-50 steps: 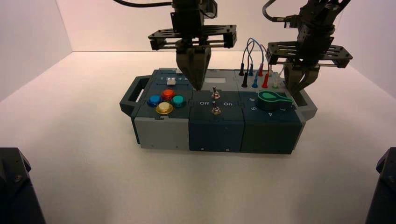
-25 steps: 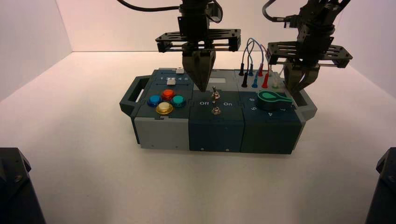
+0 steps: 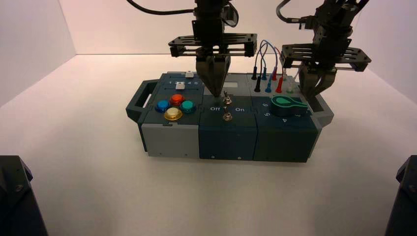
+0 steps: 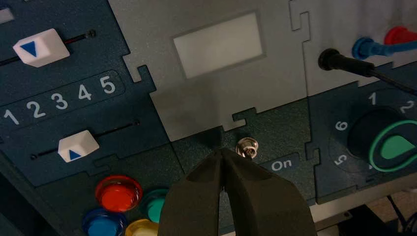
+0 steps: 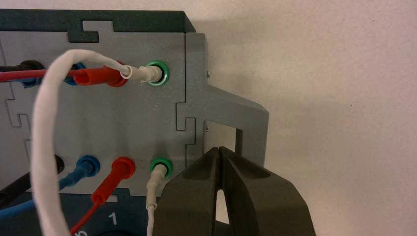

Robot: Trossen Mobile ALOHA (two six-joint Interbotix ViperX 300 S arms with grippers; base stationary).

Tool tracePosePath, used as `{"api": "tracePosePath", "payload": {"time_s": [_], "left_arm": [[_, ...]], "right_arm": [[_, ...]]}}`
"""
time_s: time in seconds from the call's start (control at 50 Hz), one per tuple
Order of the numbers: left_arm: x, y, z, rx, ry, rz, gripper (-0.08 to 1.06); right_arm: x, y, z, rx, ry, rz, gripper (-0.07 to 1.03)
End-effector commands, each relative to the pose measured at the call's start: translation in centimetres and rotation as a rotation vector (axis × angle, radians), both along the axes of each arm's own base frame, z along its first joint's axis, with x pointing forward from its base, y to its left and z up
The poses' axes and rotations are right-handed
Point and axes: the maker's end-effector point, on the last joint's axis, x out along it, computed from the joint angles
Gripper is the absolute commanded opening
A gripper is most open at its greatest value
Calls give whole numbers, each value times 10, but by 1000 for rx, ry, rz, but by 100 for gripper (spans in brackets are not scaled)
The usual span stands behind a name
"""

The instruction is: Flip the top switch on with the left gripper.

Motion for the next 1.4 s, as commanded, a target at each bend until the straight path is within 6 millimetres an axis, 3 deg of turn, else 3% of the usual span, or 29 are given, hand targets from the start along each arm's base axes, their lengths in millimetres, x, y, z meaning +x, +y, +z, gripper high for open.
{"api": "tracePosePath", "payload": {"time_s": [0.02,0.94,1.4], "left_arm": [[4,-11,13,-31,-29,-12,-3],[-4,-29,21,-44,-31,-46,-3],[-18,-43,19,-38,-16,-66,-3]], "right_arm": [[-6,-1,-12,-10,29,11,-2],[-6,-1,-13,-11,32,11,-2],[-6,-1,-14,-12,34,11,-2]]}}
